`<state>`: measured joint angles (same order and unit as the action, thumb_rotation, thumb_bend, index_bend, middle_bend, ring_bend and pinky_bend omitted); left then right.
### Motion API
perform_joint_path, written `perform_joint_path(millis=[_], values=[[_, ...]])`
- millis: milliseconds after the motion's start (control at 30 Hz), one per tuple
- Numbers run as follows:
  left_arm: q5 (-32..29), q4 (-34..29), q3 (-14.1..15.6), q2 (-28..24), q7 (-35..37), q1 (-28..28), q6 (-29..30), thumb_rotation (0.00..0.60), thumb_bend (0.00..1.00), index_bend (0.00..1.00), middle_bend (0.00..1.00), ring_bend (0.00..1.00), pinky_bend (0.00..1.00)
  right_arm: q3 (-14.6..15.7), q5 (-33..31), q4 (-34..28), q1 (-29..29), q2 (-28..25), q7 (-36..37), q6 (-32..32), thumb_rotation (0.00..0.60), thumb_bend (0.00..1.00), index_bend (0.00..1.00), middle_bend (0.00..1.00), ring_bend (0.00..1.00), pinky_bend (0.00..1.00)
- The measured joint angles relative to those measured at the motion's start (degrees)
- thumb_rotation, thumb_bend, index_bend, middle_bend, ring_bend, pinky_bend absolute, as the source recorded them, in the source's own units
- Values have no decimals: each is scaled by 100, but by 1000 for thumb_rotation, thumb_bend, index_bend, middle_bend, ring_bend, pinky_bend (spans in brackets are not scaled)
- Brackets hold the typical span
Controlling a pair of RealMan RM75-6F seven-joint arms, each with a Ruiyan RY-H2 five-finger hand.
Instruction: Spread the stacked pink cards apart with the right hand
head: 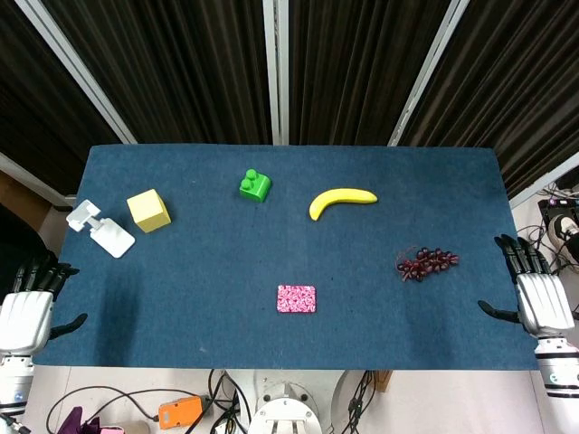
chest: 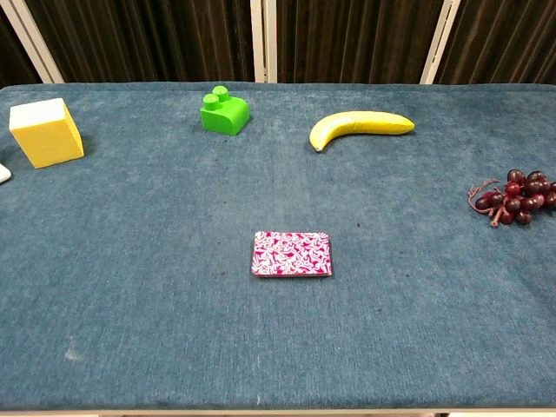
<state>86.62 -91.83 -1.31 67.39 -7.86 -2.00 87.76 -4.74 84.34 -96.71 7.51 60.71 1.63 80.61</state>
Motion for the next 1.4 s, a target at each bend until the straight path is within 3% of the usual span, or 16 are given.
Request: perform_joint_path(millis=[200,400,667,1133,1400], values=[[27,13,3,24,10,-18,-14,600,68,252,203,57,21,-15,-55,-112,119,106,-187,-188,600,199,64,110,0,161],[116,-60,24,9,-14,-4,60,600,68,252,203,57,21,-68,-142,-696,416,305,-779,-560,600,199,130,108,0,167],[210,-108,81,-21,-59,21,100,600,69,252,203,57,21,-303,-959,-1259,1246,1447,-2332,-1427,600,199,252,108,0,168],[211,-2,109,11,28,73,132,600,69,252,203,57,21,-554,-3254,-326,2730,3999,-4377,-2017,600,210,296,41,0,91],[186,115,113,28,113,97,135,600,68,252,203,57,21,-582,-3695,-125,3074,4393,-4623,-1927,600,259,309,42,0,76]])
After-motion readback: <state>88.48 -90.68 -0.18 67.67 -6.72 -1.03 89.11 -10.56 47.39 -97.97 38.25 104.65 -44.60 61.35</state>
